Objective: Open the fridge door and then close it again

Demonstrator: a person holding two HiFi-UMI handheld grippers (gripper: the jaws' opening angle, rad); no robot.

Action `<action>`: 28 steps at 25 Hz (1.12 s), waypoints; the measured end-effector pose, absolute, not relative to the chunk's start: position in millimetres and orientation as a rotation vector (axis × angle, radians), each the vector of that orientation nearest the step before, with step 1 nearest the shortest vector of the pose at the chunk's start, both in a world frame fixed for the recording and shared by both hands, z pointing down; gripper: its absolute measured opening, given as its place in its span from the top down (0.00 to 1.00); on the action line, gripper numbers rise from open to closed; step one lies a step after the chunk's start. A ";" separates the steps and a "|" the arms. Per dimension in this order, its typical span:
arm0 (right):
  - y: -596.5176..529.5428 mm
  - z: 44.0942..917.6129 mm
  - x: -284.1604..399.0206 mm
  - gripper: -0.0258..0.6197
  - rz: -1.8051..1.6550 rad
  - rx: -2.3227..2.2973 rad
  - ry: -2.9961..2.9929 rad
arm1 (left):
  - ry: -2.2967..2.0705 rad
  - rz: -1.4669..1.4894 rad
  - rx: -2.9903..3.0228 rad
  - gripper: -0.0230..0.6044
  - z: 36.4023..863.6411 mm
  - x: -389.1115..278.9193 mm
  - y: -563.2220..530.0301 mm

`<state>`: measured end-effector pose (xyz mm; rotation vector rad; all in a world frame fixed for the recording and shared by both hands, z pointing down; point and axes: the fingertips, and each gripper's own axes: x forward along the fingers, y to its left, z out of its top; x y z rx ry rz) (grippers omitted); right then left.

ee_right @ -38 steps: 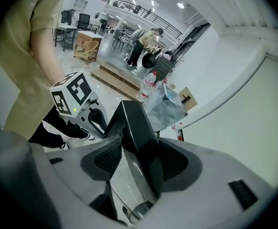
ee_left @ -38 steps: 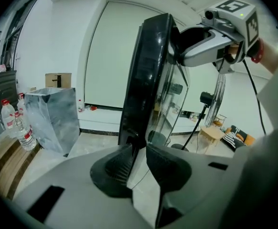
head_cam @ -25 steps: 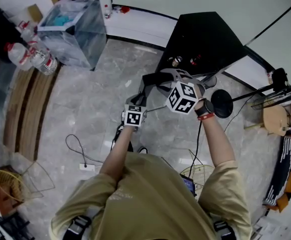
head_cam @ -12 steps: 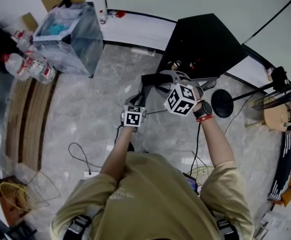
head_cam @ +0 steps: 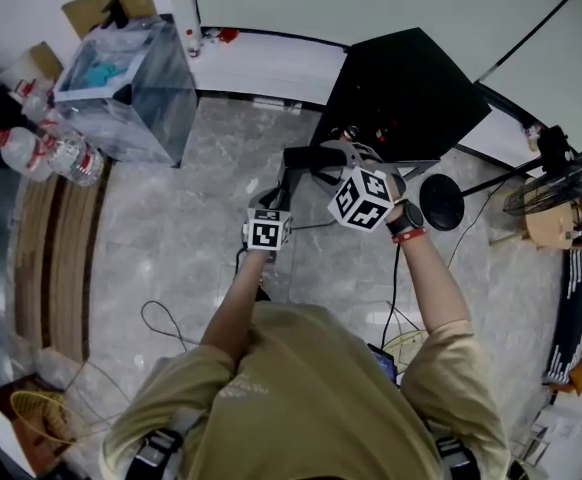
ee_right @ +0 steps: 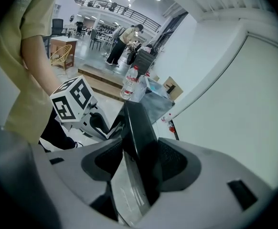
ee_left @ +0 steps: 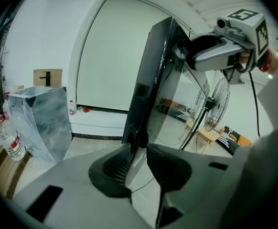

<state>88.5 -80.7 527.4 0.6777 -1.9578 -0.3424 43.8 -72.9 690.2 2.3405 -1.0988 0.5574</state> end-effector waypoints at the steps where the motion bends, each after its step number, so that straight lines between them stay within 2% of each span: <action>1: -83.9 527.3 88.5 0.58 -0.337 0.683 -1.955 | -1.090 0.561 2.345 0.79 690.4 43.8 -76.6; 28: -177.7 527.9 103.2 0.59 -0.186 0.933 -1.853 | -0.808 0.711 2.507 0.79 698.2 55.6 -185.5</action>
